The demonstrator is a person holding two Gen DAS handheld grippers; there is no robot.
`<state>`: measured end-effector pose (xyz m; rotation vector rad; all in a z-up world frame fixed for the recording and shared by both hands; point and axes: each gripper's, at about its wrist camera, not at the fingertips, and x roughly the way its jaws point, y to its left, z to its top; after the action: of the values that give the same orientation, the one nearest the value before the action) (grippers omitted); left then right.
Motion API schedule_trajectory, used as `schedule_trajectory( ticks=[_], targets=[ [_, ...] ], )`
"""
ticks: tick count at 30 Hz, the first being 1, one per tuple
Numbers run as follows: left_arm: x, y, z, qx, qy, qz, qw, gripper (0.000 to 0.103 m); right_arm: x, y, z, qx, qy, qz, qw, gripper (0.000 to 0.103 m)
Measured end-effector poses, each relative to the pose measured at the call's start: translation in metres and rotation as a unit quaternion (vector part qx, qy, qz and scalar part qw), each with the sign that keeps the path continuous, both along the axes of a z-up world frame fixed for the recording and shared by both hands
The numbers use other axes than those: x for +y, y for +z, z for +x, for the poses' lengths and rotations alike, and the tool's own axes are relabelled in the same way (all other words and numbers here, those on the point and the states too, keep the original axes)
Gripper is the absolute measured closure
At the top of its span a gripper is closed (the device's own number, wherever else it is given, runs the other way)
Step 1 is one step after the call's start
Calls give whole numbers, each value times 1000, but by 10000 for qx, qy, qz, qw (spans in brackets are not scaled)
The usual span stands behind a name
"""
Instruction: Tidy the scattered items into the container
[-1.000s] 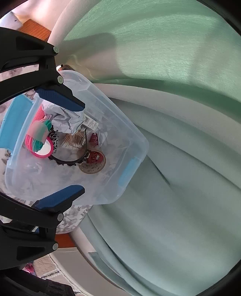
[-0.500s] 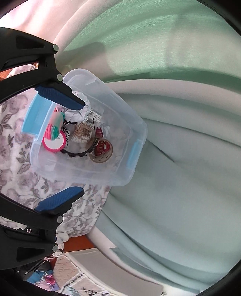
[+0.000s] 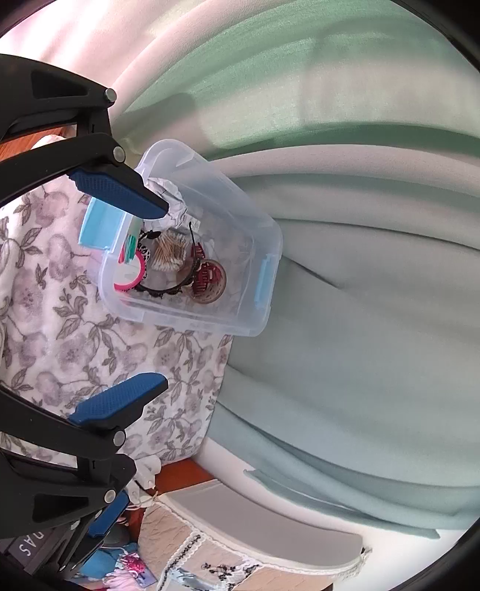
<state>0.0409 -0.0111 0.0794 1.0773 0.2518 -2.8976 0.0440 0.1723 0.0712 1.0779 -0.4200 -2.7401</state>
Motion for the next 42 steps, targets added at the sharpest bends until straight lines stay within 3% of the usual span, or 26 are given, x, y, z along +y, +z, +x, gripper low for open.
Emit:
schedule_trajectory(
  ticks=[5, 20, 42],
  targets=[
    [9, 0, 7, -12, -41, -256, 9997, 10, 9, 4, 10, -44, -239, 57, 9997, 20],
    [14, 5, 19, 7, -111, -662, 9977, 10, 1, 17, 22, -182, -397, 440, 9981, 20],
    [5, -7, 18, -320, -158, -593, 9976, 10, -14, 12, 22, -467, -400, 726, 9955, 20]
  ],
)
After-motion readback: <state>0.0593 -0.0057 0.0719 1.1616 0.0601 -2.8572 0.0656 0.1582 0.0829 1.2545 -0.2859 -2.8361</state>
